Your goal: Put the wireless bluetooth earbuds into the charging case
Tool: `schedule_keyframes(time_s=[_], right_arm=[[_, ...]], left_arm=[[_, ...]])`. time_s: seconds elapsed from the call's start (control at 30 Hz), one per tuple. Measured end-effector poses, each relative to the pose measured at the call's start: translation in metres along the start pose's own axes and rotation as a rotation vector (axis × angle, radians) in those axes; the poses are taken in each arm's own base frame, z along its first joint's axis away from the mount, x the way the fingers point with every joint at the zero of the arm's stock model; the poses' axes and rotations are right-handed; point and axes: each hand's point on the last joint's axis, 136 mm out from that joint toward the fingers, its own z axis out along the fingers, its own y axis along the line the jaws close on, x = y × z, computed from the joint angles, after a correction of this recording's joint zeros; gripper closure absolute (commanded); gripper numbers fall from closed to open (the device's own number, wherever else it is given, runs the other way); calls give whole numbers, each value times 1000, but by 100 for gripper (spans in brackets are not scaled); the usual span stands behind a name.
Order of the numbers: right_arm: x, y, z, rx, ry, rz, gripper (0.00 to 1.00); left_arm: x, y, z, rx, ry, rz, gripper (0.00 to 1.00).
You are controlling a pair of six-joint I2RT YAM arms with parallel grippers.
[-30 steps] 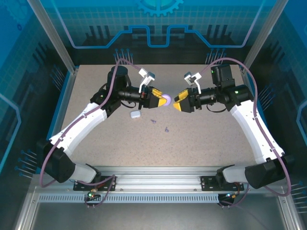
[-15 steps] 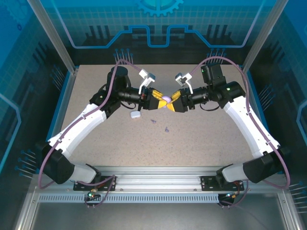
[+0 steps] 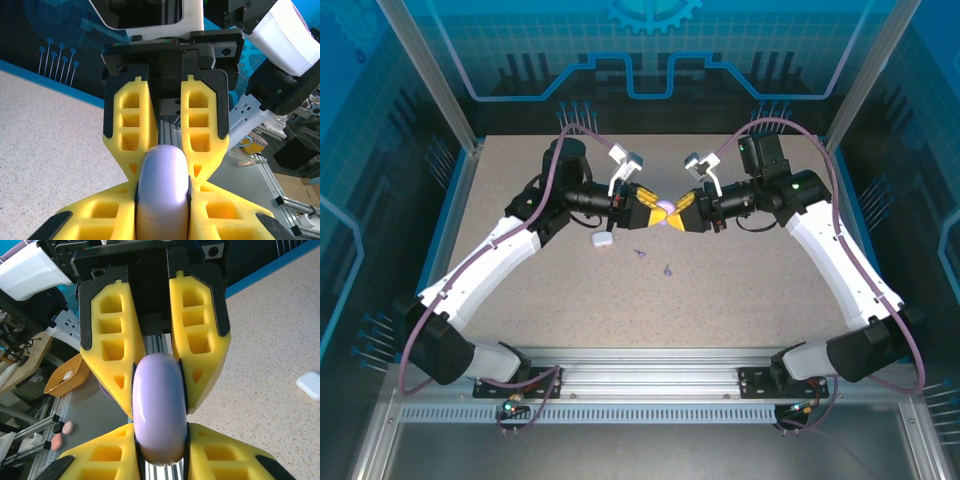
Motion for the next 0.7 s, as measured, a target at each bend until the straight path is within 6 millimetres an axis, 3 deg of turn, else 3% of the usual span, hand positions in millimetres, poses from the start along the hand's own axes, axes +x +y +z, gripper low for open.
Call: schedule_keyframes(time_s=[0.7], right_arm=[[-12, 3, -15, 38, -60, -39, 84]], left_arm=[[-6, 3, 0, -35, -11, 6, 63]])
